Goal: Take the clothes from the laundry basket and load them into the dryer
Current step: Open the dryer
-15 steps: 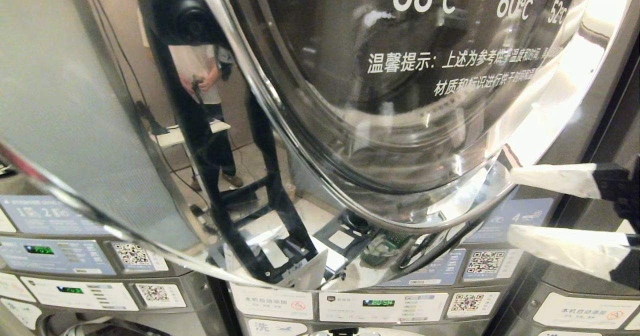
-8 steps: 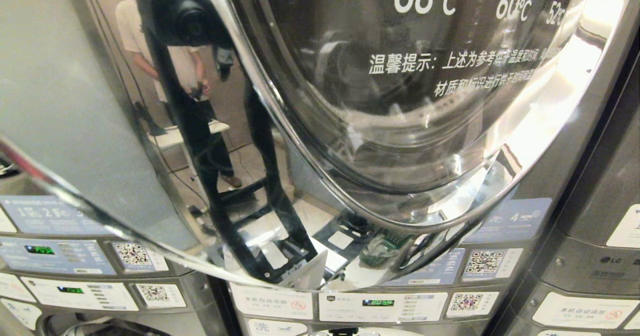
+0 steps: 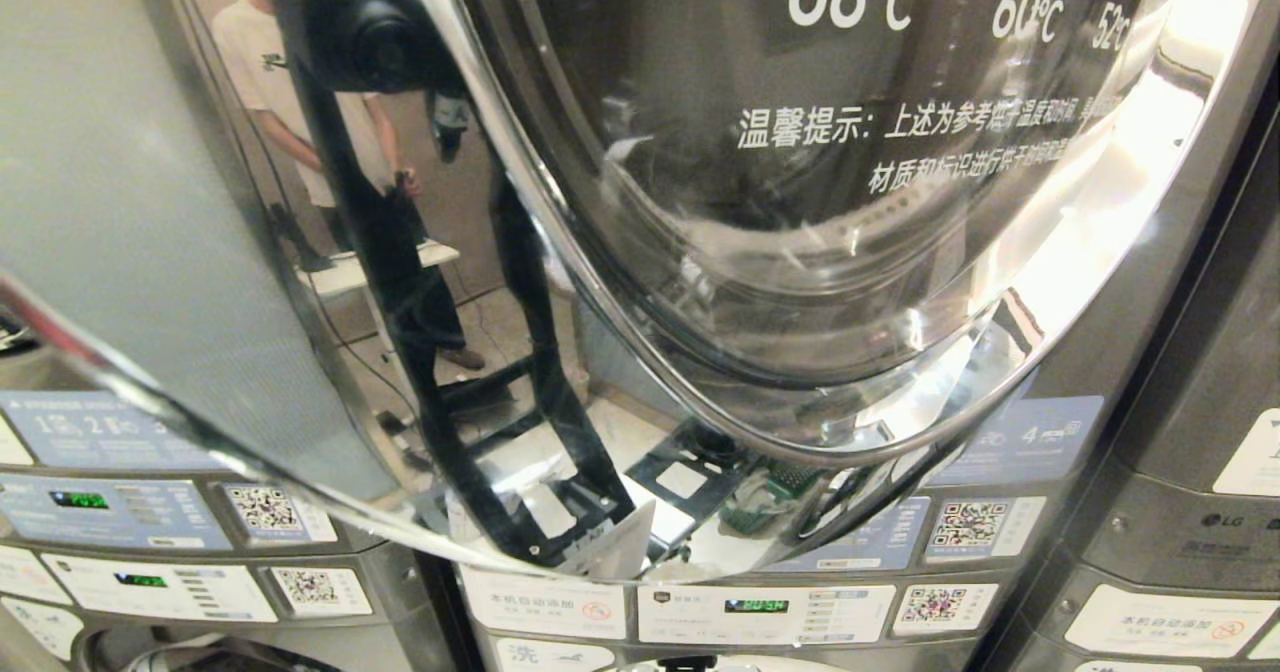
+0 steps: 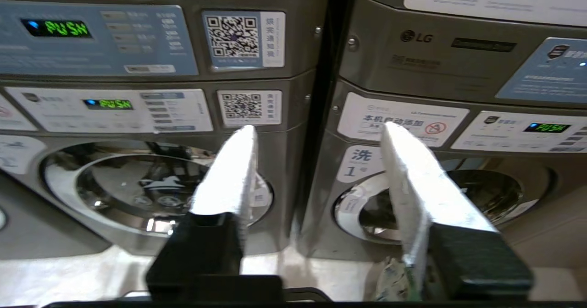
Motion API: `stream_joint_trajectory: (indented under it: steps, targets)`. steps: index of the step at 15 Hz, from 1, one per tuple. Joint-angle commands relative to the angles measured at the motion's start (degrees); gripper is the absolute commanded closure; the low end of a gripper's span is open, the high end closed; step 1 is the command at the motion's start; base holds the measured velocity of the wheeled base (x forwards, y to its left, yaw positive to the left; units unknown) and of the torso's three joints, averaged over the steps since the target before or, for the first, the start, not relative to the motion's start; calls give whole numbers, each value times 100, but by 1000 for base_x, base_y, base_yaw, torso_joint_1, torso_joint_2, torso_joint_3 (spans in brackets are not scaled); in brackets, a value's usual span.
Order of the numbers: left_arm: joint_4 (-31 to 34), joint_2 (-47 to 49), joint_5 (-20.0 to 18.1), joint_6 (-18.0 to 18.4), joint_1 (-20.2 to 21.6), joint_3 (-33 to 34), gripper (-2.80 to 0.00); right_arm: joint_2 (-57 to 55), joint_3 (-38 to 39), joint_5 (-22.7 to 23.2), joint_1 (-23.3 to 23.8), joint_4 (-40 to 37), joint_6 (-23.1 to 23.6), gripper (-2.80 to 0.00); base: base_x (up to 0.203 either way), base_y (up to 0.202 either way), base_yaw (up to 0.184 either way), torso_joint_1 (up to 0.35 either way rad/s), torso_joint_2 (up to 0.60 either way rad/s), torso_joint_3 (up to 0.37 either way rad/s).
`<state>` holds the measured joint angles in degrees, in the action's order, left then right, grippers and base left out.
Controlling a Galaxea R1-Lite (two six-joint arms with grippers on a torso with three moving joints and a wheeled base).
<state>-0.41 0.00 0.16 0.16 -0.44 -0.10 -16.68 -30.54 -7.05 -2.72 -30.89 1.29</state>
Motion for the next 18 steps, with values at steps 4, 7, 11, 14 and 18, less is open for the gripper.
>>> stream_joint_trajectory:
  steps: [4,7,11,14,18]
  targets:
    - [-2,-9,2,1,0,1,0,581,1413,117,127,1517,334,0,0,0,0,0,0,0]
    - [-2,-9,2,1,0,1,0,992,2794,541,247,2959,514,0,0,0,0,0,0,0]
    - [-2,-9,2,1,0,1,0,1692,3060,773,304,3117,552,0,0,0,0,0,0,0]
    - [-2,-9,2,1,0,1,0,1668,3054,766,307,3116,15,0,0,0,0,0,0,0]
    - [-2,-9,2,1,0,1,0,1668,3045,766,307,3107,38,0,0,0,0,0,0,0]
